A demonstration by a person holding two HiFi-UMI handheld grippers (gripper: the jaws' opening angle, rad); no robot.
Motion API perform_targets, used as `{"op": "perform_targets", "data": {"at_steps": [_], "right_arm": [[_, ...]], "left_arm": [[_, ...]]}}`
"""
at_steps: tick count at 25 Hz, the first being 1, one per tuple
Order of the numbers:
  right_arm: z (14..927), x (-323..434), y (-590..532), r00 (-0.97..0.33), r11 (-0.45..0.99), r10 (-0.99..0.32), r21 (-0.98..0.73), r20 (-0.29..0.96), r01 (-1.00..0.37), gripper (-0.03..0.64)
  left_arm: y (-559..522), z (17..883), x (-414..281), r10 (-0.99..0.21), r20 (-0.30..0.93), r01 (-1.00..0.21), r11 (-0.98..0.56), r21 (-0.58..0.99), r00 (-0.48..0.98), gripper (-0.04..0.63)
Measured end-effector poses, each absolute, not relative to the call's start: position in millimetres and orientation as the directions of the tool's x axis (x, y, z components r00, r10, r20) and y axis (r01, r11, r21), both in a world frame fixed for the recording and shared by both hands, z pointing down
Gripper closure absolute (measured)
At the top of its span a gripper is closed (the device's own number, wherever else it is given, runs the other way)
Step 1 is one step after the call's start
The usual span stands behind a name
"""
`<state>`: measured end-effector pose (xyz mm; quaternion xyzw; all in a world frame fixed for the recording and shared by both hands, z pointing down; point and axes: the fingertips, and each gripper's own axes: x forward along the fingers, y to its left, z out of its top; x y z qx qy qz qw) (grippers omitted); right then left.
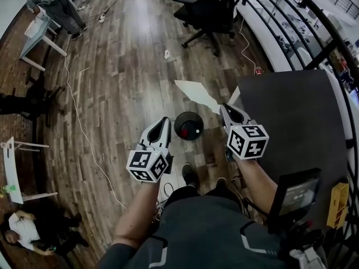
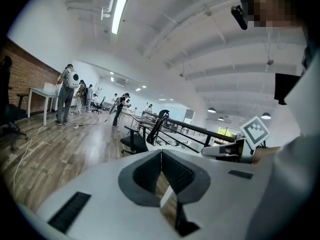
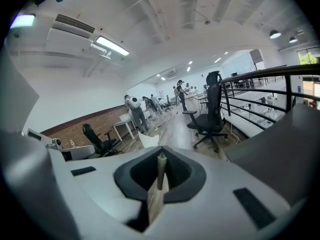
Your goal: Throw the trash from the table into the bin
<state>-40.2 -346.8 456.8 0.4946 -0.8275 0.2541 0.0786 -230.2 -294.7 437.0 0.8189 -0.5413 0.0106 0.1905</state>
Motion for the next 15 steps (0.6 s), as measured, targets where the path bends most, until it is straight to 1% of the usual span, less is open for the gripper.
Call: {"op": "perform_targets", "data": {"at_steps": [7, 15], "right_arm": [[517.3, -75.8, -358.0, -0.521, 0.393, -0.73, -0.352, 0.443, -0.85, 0.607], [616.6, -93.4, -365.5, -0.487, 0.333, -0.673, -0.361, 0.557, -0.871, 0.607]], "left_arm": [[-299.5, 491.0, -264.5, -0.878, 0.295, -0.906, -0.282, 0.316, 0.377, 0.586], [-316.2, 579.8, -285.0, -0.839, 0.393, -0.908, -0.247, 0.34, 0.375, 0.586]]}}
